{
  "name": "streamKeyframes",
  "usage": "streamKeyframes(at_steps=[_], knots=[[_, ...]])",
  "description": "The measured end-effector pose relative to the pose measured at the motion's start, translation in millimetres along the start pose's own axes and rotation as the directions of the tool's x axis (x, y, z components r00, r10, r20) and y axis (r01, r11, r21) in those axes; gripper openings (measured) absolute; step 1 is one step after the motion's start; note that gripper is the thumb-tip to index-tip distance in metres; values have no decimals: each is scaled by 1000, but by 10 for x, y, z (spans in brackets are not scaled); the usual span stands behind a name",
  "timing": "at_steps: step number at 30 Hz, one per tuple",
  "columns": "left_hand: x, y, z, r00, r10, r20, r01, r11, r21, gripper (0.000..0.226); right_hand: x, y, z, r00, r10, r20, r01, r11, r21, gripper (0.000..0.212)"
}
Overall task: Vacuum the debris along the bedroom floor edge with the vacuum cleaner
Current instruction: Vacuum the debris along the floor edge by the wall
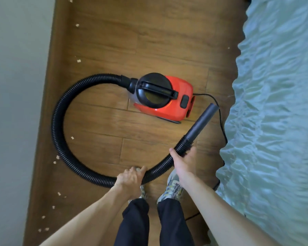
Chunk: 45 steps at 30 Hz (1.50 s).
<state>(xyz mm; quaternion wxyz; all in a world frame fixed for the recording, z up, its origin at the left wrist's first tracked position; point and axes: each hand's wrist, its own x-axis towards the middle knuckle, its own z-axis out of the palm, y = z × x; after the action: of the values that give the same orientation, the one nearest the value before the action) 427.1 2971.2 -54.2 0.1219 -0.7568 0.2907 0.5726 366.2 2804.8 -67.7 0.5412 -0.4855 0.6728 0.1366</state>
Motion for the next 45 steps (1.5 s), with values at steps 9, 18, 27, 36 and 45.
streamKeyframes(at_steps=[9, 18, 27, 36, 45], knots=[[-556, -203, -80, 971, -9, -241, -68, 947, -313, 52, -794, -380, 176, 920, -369, 136, 380, 922, -74, 59], [-830, -460, 19, 931, -46, -362, -216, 731, -648, 32, -1158, -681, 493, 743, -464, 482, 610, 766, -203, 65], [-1053, -480, -23, 900, -196, -389, -302, 363, -881, 42, -1373, -1077, 763, 389, -417, 822, 858, 488, -158, 62], [-1360, -298, 306, 850, -360, -385, -454, -128, -882, 63, -1582, -1134, 1065, 194, -151, 969, 937, 323, -137, 73], [-1638, -154, 716, 771, -571, -284, -596, -489, -637, 62, -2116, -738, 1599, 115, 125, 985, 945, 292, -147, 75]])
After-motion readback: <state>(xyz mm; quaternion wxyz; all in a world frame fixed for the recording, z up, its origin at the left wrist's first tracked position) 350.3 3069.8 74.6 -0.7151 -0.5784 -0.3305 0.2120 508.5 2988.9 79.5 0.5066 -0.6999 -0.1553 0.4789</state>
